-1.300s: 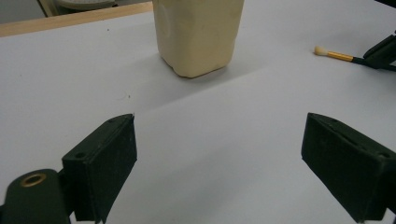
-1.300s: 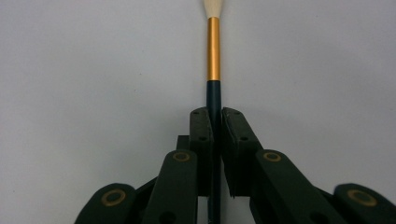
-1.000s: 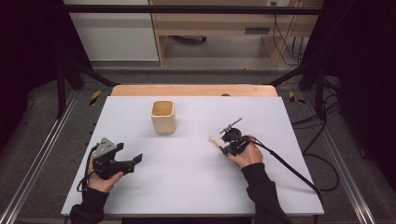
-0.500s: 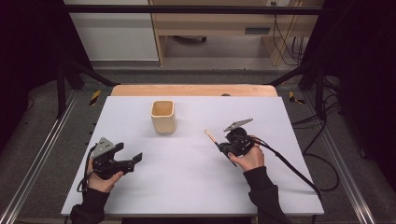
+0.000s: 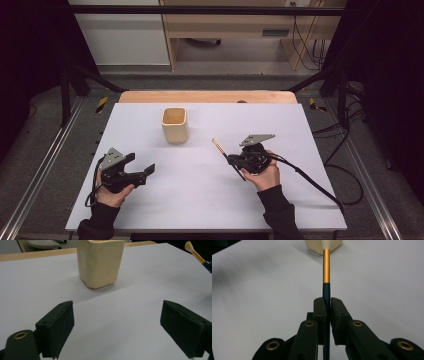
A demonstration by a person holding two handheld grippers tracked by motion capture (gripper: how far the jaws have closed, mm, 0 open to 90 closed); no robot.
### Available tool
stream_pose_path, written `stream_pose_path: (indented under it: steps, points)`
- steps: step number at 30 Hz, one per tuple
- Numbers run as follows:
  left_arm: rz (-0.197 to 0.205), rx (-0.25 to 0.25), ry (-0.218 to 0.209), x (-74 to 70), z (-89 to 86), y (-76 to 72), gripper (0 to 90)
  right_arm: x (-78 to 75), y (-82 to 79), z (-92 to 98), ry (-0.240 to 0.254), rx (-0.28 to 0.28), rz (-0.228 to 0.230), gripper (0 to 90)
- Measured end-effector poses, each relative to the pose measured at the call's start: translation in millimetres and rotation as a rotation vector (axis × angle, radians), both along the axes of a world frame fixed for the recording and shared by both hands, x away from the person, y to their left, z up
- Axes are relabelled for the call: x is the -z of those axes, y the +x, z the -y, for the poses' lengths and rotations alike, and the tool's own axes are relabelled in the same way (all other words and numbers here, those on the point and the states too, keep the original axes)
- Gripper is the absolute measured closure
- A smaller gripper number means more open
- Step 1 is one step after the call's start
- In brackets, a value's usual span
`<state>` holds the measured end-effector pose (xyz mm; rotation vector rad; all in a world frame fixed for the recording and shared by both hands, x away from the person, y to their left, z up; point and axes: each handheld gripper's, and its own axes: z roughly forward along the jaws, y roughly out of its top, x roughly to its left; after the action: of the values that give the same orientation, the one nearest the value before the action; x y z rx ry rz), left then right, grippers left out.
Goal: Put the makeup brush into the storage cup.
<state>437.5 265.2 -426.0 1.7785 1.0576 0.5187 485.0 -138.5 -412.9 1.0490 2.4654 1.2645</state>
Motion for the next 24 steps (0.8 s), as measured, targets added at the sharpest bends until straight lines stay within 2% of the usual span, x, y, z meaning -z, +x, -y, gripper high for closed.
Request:
stream_pose_path:
  steps: [4, 5, 10, 24]
  points:
    - [0.004, 0.005, -0.006, -0.4, 2.8, -1.6, 11.3, -1.0, -3.8, -1.2, 0.023, -0.008, 0.011, 83.5]
    - [0.006, 0.011, -0.012, -1.2, 4.7, -2.4, 11.3, -1.7, -5.7, -1.6, 0.041, -0.014, 0.029, 83.6]
    - [0.012, 0.02, -0.025, -3.1, 8.9, -4.8, 11.3, -3.1, -8.5, -2.9, 0.095, -0.022, 0.049, 83.6]
    - [0.025, 0.025, -0.077, -8.7, 14.3, -7.7, 11.4, -2.3, -13.8, -9.0, 0.156, -0.042, 0.083, 83.5]
